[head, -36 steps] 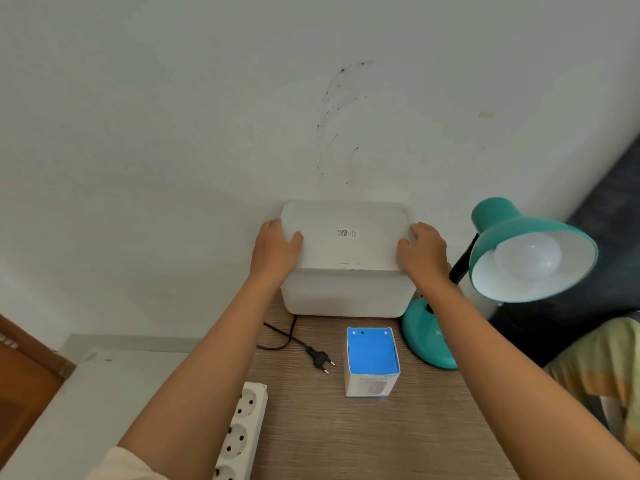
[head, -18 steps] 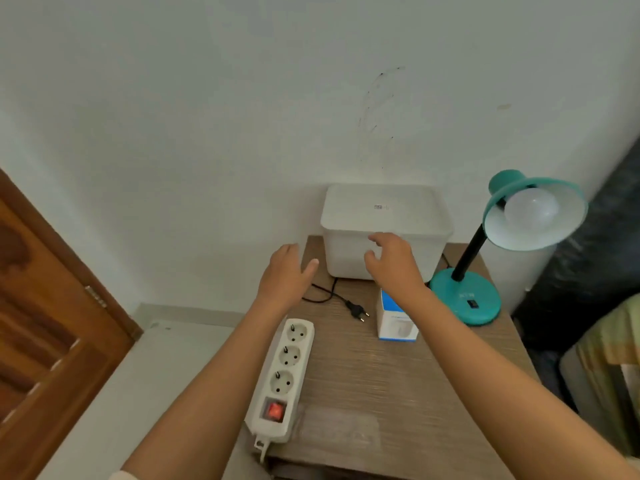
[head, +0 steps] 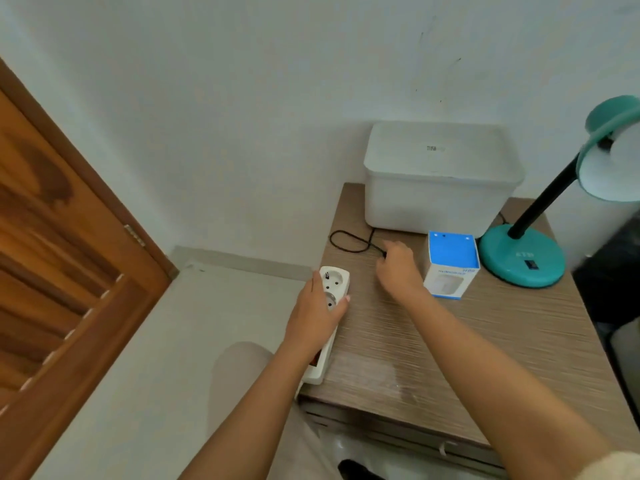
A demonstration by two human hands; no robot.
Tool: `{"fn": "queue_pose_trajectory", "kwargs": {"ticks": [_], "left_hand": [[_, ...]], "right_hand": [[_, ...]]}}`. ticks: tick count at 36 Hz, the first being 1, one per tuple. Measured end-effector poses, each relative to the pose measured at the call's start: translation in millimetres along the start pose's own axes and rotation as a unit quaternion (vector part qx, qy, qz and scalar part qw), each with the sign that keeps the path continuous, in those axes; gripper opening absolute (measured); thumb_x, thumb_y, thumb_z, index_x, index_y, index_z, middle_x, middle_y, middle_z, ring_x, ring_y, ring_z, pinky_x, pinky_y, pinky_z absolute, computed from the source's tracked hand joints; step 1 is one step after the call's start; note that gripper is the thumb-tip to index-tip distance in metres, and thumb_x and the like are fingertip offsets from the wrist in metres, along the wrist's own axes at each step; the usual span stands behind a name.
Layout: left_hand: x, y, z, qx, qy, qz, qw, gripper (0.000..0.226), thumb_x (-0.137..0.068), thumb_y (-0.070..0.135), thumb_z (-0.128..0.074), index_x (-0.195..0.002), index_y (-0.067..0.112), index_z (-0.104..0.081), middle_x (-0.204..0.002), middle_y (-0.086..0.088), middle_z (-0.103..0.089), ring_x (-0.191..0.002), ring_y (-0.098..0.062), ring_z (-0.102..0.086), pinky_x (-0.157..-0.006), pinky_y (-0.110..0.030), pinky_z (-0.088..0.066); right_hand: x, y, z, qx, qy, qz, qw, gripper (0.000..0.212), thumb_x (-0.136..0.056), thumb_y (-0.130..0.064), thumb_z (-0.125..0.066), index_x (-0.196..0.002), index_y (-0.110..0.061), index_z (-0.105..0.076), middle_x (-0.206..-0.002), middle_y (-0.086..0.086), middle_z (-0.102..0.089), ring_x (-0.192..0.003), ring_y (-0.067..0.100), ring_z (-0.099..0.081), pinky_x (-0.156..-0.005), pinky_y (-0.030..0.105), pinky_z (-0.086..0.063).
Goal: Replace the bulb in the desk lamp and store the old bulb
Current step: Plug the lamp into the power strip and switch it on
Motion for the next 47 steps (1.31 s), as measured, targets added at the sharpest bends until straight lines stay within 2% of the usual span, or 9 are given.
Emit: {"fn": "queue_pose_trajectory", "kwargs": {"ticks": [4,11,17,22,27,31,37,43,47], "left_hand": [[0,-2,0,0.017,0.008,0.004,1.000,0.082,-0.091,0.046,-0.052,-0.150,0.011,-0.008,-0.147,-0.008,-0.035,-0.132,-0.021,-0.038,-0.100,-0.029,-0.035],[-1,-5,-1,0.028,0.013,0.008,1.000,0.082,-0.089,0.046,-0.053,-0.150,0.012,-0.009,-0.144,-0.009,-0.038,-0.129,-0.023,-0.041,-0.101,-0.033,-0.038],[-1,-5,0,0.024,0.022,0.000,0.999,0.081,-0.089,0.046,-0.053,-0.150,0.012,-0.012,-0.144,-0.010,-0.039,-0.128,-0.024,-0.042,-0.101,-0.036,-0.041],[-1,-5,-1,0.021,0.020,-0.001,1.000,0.081,-0.089,0.046,-0.053,-0.150,0.011,-0.012,-0.146,-0.009,-0.037,-0.129,-0.024,-0.041,-0.101,-0.037,-0.040],[-3,-9,-3,0.018,0.028,-0.005,0.999,0.075,-0.087,0.048,-0.054,-0.145,0.013,-0.022,-0.133,-0.010,-0.048,-0.117,-0.025,-0.050,-0.091,-0.039,-0.047],[-3,-10,-2,0.025,0.035,-0.008,0.999,0.075,-0.086,0.049,-0.054,-0.145,0.014,-0.023,-0.129,-0.007,-0.051,-0.114,-0.023,-0.052,-0.089,-0.039,-0.049],[-4,-11,-3,0.032,0.044,-0.016,0.998,0.073,-0.085,0.048,-0.056,-0.143,0.015,-0.027,-0.123,-0.005,-0.054,-0.110,-0.021,-0.053,-0.085,-0.035,-0.050],[-7,-13,-4,0.054,0.046,-0.019,0.997,0.071,-0.082,0.049,-0.059,-0.139,0.016,-0.033,-0.119,-0.003,-0.055,-0.107,-0.020,-0.055,-0.085,-0.038,-0.051],[-6,-12,-4,0.058,0.049,-0.022,0.997,0.070,-0.083,0.046,-0.060,-0.139,0.014,-0.033,-0.118,-0.004,-0.055,-0.107,-0.020,-0.055,-0.082,-0.032,-0.049]], "right_hand": [[-6,2,-10,0.065,0.018,0.006,0.998,0.026,-0.086,0.006,-0.043,-0.105,0.001,-0.059,-0.117,0.019,-0.053,-0.101,0.035,-0.056,-0.080,0.039,-0.050],[-12,2,-14,0.132,0.013,0.024,0.991,0.029,-0.086,0.004,-0.047,-0.108,-0.002,-0.063,-0.115,0.018,-0.054,-0.104,0.034,-0.055,-0.080,0.036,-0.049],[-7,-12,-3,-0.074,0.042,0.045,0.995,0.028,-0.084,0.006,-0.051,-0.106,-0.003,-0.065,-0.111,0.018,-0.063,-0.103,0.028,-0.060,-0.090,0.028,-0.043],[14,-39,12,-0.256,0.040,0.065,0.964,0.021,-0.084,0.003,-0.057,-0.102,-0.004,-0.065,-0.091,0.001,-0.061,-0.077,0.007,-0.055,-0.067,0.000,-0.042],[29,-50,4,-0.315,0.000,0.093,0.945,0.017,-0.083,0.001,-0.061,-0.097,-0.009,-0.063,-0.079,-0.012,-0.056,-0.074,-0.001,-0.053,-0.066,-0.002,-0.043],[33,-47,-7,-0.316,-0.019,0.096,0.944,0.017,-0.081,-0.002,-0.065,-0.092,-0.013,-0.059,-0.079,-0.011,-0.055,-0.073,-0.001,-0.053,-0.066,0.000,-0.045],[35,-46,-16,-0.268,-0.022,0.110,0.957,0.018,-0.081,-0.001,-0.065,-0.099,-0.004,-0.062,-0.086,-0.003,-0.058,-0.074,-0.002,-0.052,-0.067,-0.002,-0.043],[36,-47,-24,-0.230,-0.030,0.124,0.965,0.015,-0.080,0.003,-0.065,-0.093,-0.005,-0.064,-0.089,0.001,-0.060,-0.081,0.009,-0.056,-0.068,0.002,-0.046],[37,-51,-24,-0.208,-0.036,0.147,0.966,0.014,-0.079,0.005,-0.064,-0.089,-0.005,-0.065,-0.085,-0.002,-0.060,-0.077,0.004,-0.056,-0.068,0.001,-0.046]]}}
Point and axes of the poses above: each hand's wrist, its own x-axis away from the middle knuckle, its own z-axis out of the back of the hand, y = z × x, the point moved 5 cm from there along -x, towards the middle knuckle
